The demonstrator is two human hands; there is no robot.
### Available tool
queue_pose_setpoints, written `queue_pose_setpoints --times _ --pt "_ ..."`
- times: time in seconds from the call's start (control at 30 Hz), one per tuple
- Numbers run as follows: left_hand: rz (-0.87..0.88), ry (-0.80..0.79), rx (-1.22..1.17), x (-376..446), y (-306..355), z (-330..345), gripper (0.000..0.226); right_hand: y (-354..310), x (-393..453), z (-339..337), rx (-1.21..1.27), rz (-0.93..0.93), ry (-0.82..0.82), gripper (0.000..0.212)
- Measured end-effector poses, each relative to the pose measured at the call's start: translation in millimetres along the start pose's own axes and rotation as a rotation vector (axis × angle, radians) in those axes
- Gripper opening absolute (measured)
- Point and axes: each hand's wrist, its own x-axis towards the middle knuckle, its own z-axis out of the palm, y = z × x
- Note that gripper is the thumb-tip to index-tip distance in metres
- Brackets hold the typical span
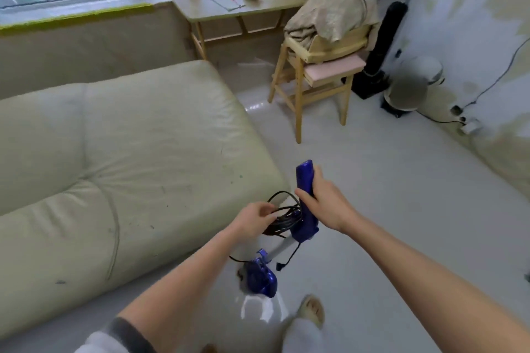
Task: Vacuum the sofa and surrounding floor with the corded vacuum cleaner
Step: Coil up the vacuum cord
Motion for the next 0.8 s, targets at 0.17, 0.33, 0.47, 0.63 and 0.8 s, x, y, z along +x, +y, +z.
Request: queue_pose_setpoints --times 0.17,0.33,0.47,0.63,0.8 --pt "0.038 -0.053 0.051 70 86 30 0.038 67 36 -75 -0.041 0.048 0.083 0.026" --pt "0.218 -0.098 -0.074 134 182 83 0.039 118 87 -143 -0.095 0.053 0.106 0.029" --pt "0.204 -0.022 -0.223 184 237 108 0.020 153 133 -189 -0.132 0.085 0.107 0.027" --pt "0.172 0.060 -0.326 269 294 108 0.020 194 214 -244 -0.095 0.125 0.074 0.027" --pt "0.188 -0.034 -0.359 363 331 89 0.022 234 296 -293 0.055 0.181 0.061 0.024"
